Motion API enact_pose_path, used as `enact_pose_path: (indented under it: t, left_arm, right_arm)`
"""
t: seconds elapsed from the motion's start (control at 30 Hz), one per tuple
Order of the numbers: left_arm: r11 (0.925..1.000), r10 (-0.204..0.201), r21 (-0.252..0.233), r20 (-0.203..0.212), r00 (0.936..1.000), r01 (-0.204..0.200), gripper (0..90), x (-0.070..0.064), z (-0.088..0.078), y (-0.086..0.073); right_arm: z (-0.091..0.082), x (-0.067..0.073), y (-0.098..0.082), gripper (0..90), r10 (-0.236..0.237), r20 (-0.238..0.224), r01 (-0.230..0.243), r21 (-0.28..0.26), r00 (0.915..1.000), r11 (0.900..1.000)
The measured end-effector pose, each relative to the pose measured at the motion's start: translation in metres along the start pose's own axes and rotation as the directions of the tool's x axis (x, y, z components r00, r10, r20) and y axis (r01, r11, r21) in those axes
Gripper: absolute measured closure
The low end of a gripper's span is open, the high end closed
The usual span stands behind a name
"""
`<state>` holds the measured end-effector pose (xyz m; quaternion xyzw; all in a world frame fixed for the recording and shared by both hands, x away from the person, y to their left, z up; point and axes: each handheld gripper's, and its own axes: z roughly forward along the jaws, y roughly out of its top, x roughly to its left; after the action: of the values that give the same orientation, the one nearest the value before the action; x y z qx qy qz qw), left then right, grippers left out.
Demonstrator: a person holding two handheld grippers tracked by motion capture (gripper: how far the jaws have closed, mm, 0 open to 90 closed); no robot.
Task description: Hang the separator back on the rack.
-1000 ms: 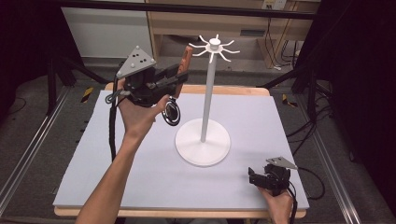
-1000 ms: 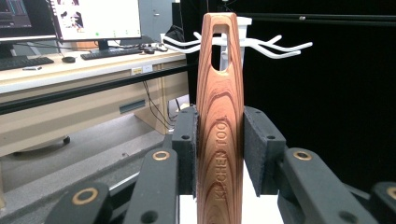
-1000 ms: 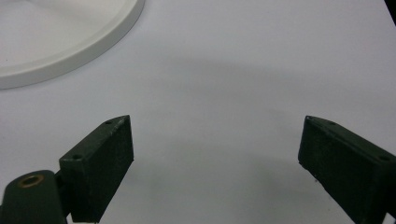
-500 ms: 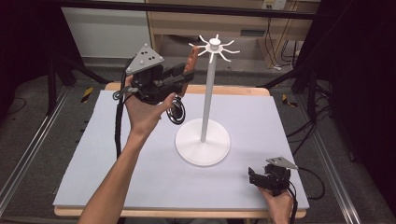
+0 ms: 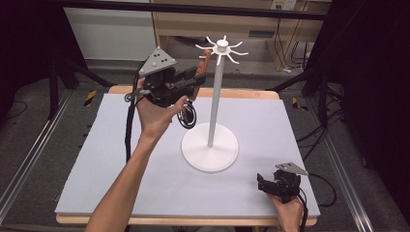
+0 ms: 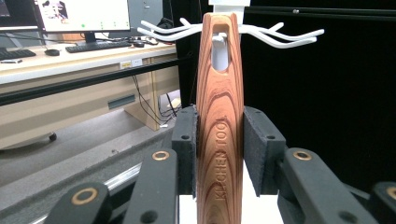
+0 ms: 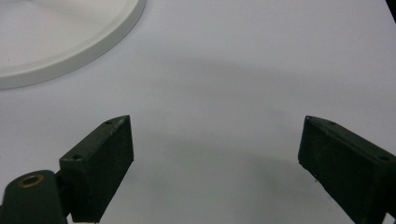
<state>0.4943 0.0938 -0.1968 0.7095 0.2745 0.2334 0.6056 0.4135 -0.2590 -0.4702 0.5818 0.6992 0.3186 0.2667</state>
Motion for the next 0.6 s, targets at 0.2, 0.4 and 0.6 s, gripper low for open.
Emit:
enact_pose_path:
  t: [0.2,0.4,0.6]
  left_arm:
    - [1.0,-0.001,-0.003,0.005,1.0,0.001,67.3,-0.001,0.005,-0.001]
    - [1.0,0.002,0.001,0.004,1.0,-0.002,67.1,0.0,0.008,-0.002]
    - [0.9999,0.006,0.012,0.001,1.0,-0.006,66.9,0.001,0.011,-0.005]
  right_arm:
    - [0.0,0.0,0.0,10.7,0.005,0.0,-0.005,0.002,1.0,1.0]
    - [0.0,0.0,0.0,10.7,-0.005,0.0,0.005,-0.002,1.0,1.0]
    - [0.0,0.0,0.0,10.8,-0.003,-0.004,0.003,0.002,1.0,1.0]
